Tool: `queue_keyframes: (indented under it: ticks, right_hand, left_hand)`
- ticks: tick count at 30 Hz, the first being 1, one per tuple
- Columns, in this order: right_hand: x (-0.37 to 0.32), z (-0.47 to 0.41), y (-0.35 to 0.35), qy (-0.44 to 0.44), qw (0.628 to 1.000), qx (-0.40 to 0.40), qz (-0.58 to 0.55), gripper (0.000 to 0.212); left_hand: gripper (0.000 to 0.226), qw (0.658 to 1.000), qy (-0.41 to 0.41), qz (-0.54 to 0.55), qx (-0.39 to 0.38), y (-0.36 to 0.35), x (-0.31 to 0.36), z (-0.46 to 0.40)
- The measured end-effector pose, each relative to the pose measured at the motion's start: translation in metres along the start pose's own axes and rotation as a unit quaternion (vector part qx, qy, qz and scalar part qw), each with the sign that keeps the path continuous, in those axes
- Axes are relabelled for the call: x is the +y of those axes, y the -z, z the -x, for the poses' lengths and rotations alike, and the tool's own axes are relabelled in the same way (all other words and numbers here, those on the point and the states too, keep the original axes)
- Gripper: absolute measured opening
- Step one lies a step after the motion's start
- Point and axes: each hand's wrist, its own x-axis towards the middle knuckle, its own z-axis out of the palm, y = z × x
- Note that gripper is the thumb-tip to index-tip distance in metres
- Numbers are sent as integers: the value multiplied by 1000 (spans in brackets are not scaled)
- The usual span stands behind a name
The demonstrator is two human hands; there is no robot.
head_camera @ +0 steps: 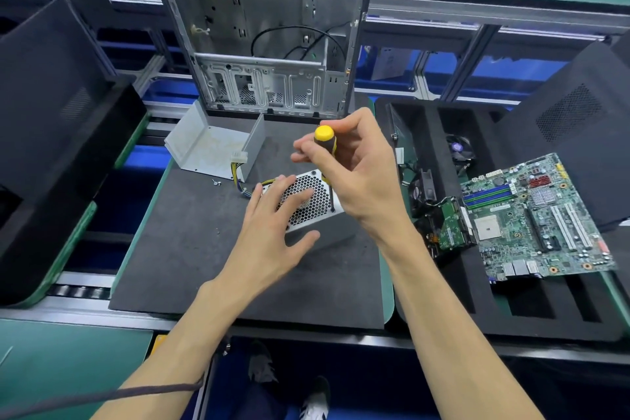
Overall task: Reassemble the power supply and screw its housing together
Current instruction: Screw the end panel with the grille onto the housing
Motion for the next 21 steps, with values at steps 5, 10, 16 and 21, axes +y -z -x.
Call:
queue_keyframes:
  ticks: [5,10,16,21]
  right_hand:
    - [0,-5,10,-11,1000,-4,7,29]
    - [3,-3,13,-41,998,-24,-37,12]
    - [0,-8,18,-95,989,-30,-109,30]
    - [1,-18,23,-132,979,-16,-153,42]
  left_hand:
    - [60,1000,5,0,-2,2,2,0]
    - [55,1000,19,14,-5,6,6,-1]
    - [42,991,113,46,51,19,6,-13]
    - [56,976,203,50,-61,29,-2,-29]
